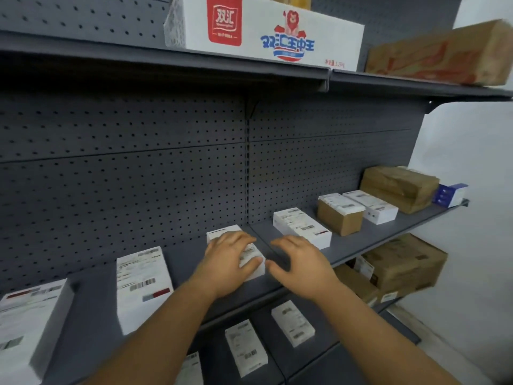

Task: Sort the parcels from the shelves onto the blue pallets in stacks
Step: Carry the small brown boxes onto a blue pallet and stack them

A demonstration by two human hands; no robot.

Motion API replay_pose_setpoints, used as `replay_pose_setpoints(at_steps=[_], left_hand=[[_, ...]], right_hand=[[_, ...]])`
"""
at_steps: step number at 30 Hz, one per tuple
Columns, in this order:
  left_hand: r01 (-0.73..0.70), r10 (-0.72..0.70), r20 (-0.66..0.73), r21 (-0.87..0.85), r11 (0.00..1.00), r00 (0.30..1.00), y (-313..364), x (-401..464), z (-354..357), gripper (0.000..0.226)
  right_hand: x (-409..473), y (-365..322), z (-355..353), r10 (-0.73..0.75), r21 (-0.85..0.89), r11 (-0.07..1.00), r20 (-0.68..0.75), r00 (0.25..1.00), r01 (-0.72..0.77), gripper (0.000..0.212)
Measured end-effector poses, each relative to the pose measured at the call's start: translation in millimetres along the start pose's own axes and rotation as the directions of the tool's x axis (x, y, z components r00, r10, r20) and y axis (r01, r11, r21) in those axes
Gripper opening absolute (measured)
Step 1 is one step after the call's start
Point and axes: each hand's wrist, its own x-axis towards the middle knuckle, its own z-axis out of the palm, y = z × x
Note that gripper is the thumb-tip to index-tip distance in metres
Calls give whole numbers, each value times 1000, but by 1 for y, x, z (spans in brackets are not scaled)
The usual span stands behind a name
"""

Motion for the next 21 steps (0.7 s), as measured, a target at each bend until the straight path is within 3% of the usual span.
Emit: replay_pose_setpoints(at_steps=[12,21], left_hand=[[-126,124,80,13,992,989,46,89,67,51],[-35,30,102,53,998,994,101,160,117,50]], right_hand=[[14,111,-27,95,-71,993,-52,994,-98,58],[39,216,-57,69,-100,993,-16,997,-70,59]])
